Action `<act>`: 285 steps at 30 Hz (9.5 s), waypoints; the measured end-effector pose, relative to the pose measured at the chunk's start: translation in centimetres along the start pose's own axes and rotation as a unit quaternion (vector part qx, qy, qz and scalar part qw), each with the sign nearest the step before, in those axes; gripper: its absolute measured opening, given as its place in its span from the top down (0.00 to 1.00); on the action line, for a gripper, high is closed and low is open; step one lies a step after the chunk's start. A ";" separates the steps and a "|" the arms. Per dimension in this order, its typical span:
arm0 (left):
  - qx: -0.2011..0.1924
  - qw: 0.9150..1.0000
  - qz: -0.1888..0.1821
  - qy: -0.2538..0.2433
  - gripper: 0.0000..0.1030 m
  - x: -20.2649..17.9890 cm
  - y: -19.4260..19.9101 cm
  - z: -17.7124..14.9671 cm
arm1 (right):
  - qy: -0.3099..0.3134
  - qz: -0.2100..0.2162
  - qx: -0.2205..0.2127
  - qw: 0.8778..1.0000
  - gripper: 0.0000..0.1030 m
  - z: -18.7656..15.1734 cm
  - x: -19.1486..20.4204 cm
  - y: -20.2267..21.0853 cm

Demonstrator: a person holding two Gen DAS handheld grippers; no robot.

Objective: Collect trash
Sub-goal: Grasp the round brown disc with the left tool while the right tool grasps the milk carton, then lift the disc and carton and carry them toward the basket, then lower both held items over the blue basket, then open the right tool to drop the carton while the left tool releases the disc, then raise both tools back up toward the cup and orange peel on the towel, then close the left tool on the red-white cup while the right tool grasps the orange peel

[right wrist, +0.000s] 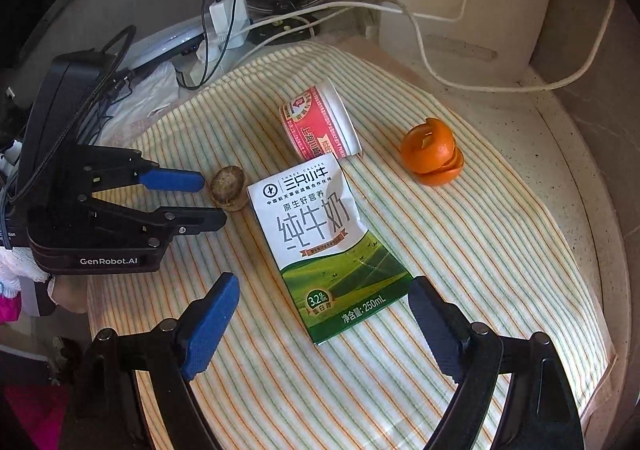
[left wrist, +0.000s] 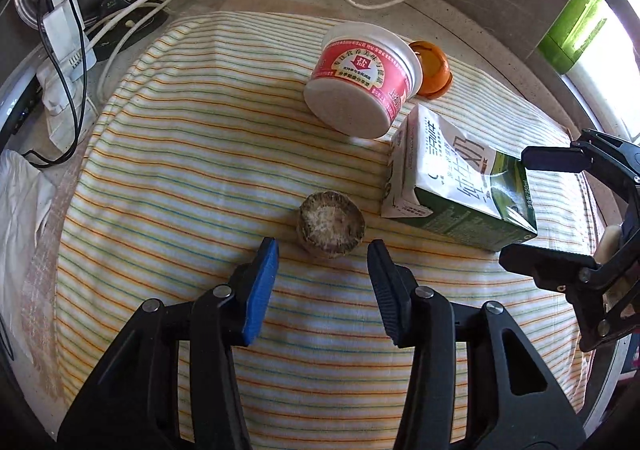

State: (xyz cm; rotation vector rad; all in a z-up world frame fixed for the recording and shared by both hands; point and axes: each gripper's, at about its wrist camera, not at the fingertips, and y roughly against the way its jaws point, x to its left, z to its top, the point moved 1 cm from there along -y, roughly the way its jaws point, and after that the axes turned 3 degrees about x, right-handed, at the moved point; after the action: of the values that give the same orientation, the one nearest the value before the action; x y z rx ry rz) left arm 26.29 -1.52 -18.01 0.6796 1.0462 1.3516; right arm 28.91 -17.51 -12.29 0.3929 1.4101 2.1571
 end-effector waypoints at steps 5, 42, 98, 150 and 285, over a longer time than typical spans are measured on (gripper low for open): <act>0.002 1.000 0.001 -0.010 0.63 -0.3 -0.7 0.6 | 0.018 -0.006 0.004 1.000 0.15 0.7 -0.1 -0.5; -0.037 0.999 0.005 0.022 0.66 2.5 4.0 -2.7 | 0.003 -0.006 0.027 1.000 0.40 1.2 2.5 -1.9; -0.030 0.999 -0.025 -0.023 0.66 10.9 14.3 -29.5 | -0.227 0.021 -0.069 0.971 0.40 -15.8 28.0 5.1; 0.110 0.994 0.007 -0.017 0.63 10.3 -0.8 -35.4 | -0.280 -0.028 0.054 0.958 0.38 -24.7 30.5 -9.0; -0.008 0.994 0.033 -0.099 0.21 -3.7 -2.0 9.5 | -0.380 0.160 -0.075 0.908 0.33 2.6 -14.0 -7.2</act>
State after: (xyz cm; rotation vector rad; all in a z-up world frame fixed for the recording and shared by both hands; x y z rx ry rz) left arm 36.00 -3.76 -15.07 0.8255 0.8586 1.3187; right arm 43.67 -21.29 -17.11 1.3112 0.7625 1.9723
